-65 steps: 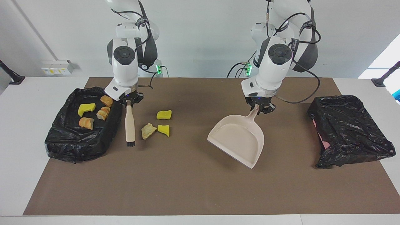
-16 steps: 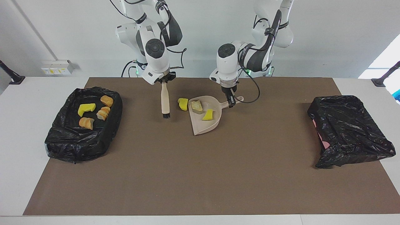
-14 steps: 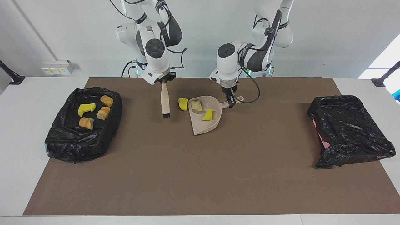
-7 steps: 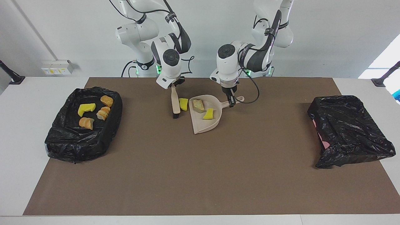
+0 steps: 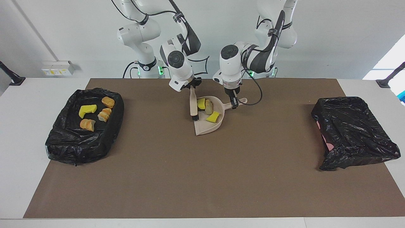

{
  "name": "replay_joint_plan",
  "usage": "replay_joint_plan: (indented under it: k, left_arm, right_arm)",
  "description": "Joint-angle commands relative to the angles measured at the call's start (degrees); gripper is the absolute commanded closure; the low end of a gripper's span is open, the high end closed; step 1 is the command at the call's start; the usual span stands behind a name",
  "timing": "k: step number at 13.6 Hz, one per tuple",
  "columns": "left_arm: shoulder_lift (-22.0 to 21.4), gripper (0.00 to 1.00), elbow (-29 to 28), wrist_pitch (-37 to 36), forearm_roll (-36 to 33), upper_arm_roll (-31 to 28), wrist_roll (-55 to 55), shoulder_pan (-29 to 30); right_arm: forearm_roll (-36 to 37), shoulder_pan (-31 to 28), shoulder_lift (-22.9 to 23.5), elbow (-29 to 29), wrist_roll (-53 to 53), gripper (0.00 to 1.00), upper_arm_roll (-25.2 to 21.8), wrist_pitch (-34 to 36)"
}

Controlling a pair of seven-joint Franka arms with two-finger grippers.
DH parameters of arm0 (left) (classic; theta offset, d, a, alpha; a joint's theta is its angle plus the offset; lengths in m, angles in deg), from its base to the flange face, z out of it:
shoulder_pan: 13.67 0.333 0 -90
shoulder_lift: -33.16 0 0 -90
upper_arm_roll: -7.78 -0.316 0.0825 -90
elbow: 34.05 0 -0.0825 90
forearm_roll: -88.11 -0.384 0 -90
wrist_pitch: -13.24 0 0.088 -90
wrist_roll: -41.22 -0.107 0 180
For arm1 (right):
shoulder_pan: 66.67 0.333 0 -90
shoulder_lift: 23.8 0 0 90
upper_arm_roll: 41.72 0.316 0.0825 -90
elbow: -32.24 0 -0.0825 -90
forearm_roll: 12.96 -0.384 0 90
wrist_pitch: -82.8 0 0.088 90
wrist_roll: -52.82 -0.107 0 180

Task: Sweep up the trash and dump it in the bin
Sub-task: 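Carry the loaded dustpan with the left gripper to the farther trash bag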

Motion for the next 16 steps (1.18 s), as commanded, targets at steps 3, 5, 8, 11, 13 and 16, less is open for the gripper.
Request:
replay_joint_plan:
  k: [3, 5, 8, 11, 13, 16]
  left_arm:
    - [0.3, 1.00, -1.4, 5.6, 6.7, -0.2, -8.0, 5.4]
    - [1.3, 1.00, -0.6, 7.1, 8.8, -0.1, -10.8, 7.8]
    - [2.0, 1.00, 1.5, 6.6, 11.2, -0.1, -15.8, 11.6]
    - [2.0, 1.00, 3.9, 5.9, 16.1, -0.2, -23.4, 16.3]
    - [3.3, 1.00, 9.5, -0.3, 16.2, -0.2, -26.1, 18.9]
    - [6.5, 1.00, 18.6, -8.4, 16.3, -0.3, -29.4, 22.3]
  right_arm:
    - [11.2, -2.5, -5.1, 0.4, -0.1, 1.00, 0.4, 8.4]
    - [13.1, -1.5, -6.9, 1.7, -5.5, 1.00, 0.7, 10.7]
    - [11.1, 4.5, -11.9, 6.6, -15.3, 1.00, 0.8, 9.8]
    - [8.2, 8.8, -11.3, 7.8, -20.8, 1.00, 0.9, 4.9]
    - [5.0, 12.4, -7.7, 8.0, -21.5, 1.00, 1.0, -1.2]
    - [4.4, 16.7, 0.4, 7.7, -26.5, 1.00, 1.1, -10.8]
